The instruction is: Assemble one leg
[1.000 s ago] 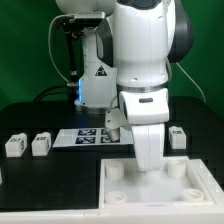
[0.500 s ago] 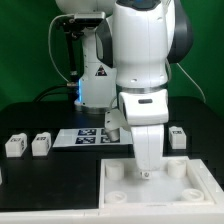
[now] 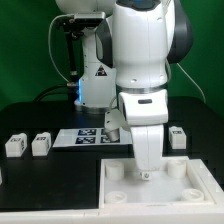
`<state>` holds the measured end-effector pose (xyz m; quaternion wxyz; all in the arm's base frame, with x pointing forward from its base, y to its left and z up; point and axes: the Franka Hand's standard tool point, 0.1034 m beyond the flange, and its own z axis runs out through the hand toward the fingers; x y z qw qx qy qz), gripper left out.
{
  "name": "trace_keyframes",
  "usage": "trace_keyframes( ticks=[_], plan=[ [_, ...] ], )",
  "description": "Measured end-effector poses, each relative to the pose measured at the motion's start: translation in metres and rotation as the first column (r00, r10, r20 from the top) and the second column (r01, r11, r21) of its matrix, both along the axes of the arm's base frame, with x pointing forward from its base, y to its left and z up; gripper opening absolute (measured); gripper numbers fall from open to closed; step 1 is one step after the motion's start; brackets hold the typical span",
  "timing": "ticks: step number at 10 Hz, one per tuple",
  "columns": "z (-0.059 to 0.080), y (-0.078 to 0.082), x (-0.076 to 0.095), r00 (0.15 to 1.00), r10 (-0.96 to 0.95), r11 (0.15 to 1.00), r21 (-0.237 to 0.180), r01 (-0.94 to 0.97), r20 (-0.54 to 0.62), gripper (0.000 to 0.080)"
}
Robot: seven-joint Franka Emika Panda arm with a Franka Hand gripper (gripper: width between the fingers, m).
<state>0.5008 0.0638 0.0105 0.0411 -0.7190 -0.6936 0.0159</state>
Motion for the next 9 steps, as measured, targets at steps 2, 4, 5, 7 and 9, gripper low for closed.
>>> trace_keyframes(
  ticks=[2,4,5,7,9],
  plan=[
    [0.002,0.0,0.0,1.0,-0.015,1.0,-0.003,0.015,-0.001,0.0649],
    [0.038,0.007,-0.006,0.991,-0.136,0.99,-0.031,0.137,0.016,0.0649],
    [0.049,0.018,-0.015,0.984,-0.174,0.984,-0.038,0.175,0.024,0.0649],
    [0.061,0.039,-0.03,0.926,-0.377,0.924,-0.055,0.378,0.024,0.0649],
    [0.066,0.06,-0.035,0.816,-0.578,0.813,-0.068,0.579,0.034,0.0649]
  ],
)
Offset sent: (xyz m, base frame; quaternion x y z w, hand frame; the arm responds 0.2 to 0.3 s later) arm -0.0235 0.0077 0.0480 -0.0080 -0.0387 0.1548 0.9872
